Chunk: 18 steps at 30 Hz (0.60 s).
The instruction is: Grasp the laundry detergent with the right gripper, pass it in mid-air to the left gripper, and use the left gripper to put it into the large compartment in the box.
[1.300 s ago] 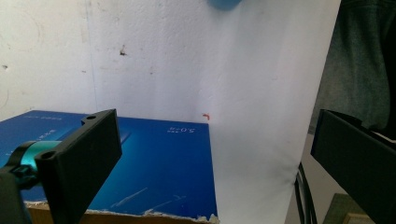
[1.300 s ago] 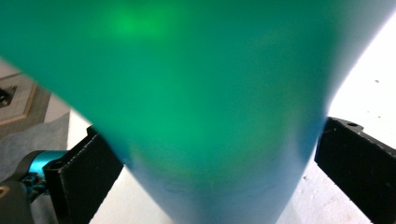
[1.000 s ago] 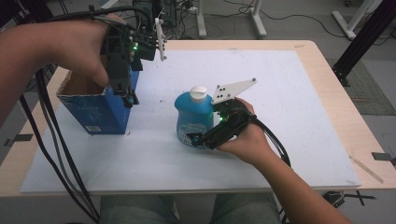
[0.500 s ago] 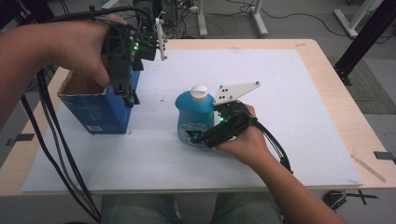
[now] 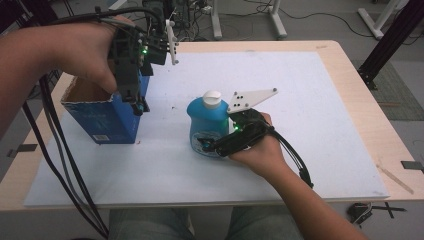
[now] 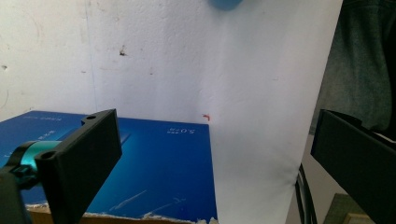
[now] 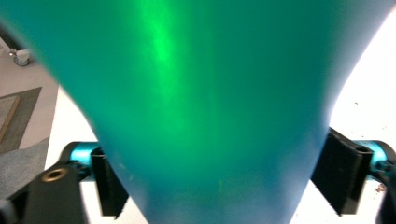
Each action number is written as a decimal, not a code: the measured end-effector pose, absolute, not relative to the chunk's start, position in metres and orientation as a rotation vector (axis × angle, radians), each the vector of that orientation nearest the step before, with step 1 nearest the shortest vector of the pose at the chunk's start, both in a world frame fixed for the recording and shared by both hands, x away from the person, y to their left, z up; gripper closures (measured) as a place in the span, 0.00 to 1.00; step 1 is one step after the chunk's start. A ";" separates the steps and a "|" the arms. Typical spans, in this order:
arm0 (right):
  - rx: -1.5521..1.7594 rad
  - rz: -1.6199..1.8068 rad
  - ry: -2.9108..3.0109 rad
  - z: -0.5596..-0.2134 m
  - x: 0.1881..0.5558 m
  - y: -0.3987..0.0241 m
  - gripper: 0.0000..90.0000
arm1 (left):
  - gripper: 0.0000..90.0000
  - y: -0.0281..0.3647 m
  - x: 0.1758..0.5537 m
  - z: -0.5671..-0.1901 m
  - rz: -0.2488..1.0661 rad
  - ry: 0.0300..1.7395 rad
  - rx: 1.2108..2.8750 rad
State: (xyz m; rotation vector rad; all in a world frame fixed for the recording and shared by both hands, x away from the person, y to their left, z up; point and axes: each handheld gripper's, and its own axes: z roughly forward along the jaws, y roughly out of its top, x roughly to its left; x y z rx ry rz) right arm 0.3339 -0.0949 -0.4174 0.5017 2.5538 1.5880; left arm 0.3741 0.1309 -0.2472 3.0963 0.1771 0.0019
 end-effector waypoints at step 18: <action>0.444 1.624 2.524 -0.419 0.330 -0.093 0.38 | 0.02 0.130 0.375 -0.248 0.006 0.176 3.105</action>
